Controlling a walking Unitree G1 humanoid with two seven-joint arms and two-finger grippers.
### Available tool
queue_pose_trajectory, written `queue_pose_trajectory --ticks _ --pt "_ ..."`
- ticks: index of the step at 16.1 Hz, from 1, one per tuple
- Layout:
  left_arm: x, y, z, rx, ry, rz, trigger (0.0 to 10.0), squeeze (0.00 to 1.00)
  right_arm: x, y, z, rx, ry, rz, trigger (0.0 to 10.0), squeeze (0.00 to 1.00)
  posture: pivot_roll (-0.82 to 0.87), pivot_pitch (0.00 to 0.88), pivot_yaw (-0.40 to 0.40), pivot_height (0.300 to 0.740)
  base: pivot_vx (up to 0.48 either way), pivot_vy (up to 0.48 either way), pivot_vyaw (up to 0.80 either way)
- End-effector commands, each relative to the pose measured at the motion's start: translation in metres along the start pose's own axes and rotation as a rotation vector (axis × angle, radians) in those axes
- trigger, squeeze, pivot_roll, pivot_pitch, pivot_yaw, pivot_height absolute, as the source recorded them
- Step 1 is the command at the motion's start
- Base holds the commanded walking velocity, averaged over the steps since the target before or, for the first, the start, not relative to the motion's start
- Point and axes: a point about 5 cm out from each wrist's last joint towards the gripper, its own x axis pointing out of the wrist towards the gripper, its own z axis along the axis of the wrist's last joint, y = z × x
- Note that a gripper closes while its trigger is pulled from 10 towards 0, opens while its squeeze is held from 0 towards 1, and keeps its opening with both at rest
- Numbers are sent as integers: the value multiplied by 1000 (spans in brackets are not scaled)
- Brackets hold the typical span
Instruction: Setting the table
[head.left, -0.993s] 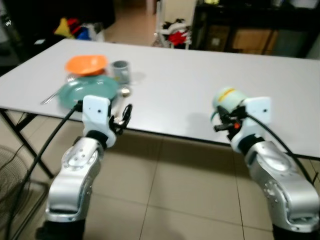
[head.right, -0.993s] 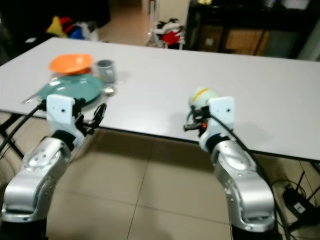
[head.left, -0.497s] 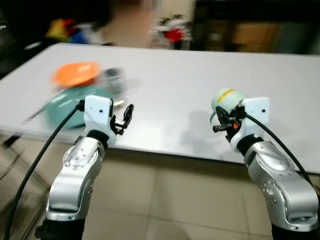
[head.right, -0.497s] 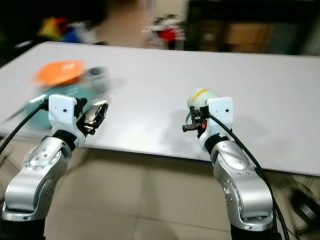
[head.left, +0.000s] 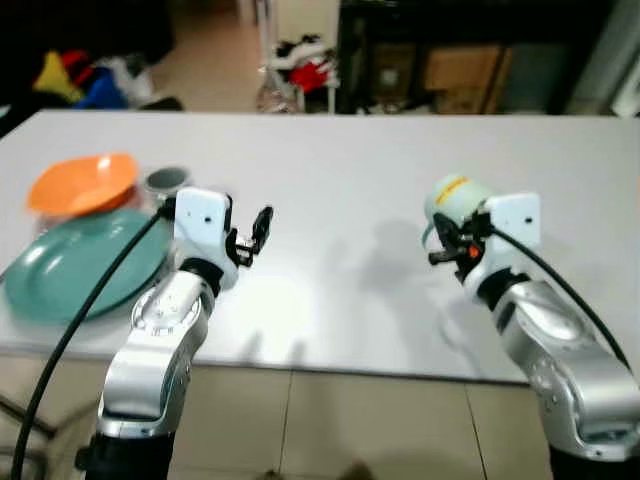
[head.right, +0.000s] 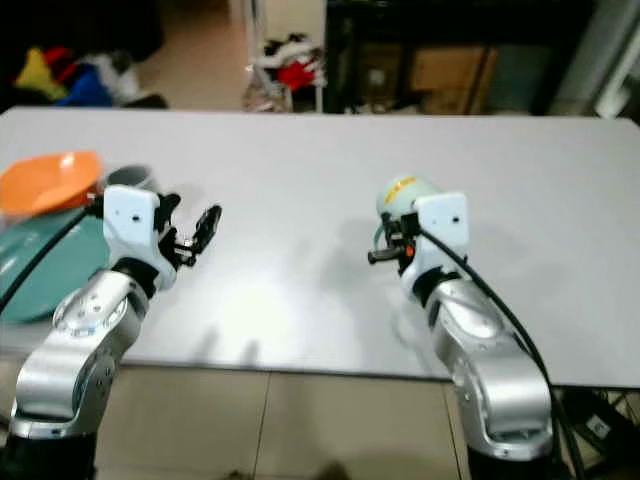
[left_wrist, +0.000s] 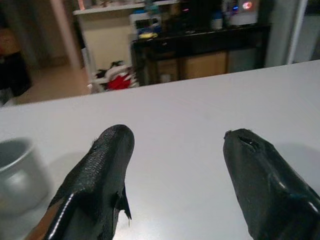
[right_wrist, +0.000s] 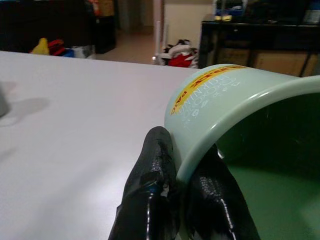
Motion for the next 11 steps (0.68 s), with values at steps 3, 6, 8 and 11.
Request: queue_pose_trajectory --ticks 3,6,8,11 --pt "-2 0 0 10 3 4 10000 0 4 -1 4 -40 -4 73 10000 0 54 0 44 740 363 0 0" --pt "-6 1 0 12 1 13 10000 0 9 5 6 -120 12 150 10000 0 75 0 31 740 350 0 0" --pt "-8 -1 -1 26 18 -22 10000 0 15 4 7 -111 17 166 10000 0 80 0 32 740 0 0 0" --pt "-9 -10 -2 77 35 -148 10000 0 29 10 1 -221 125 372 10000 0 78 0 38 740 0 0 0"
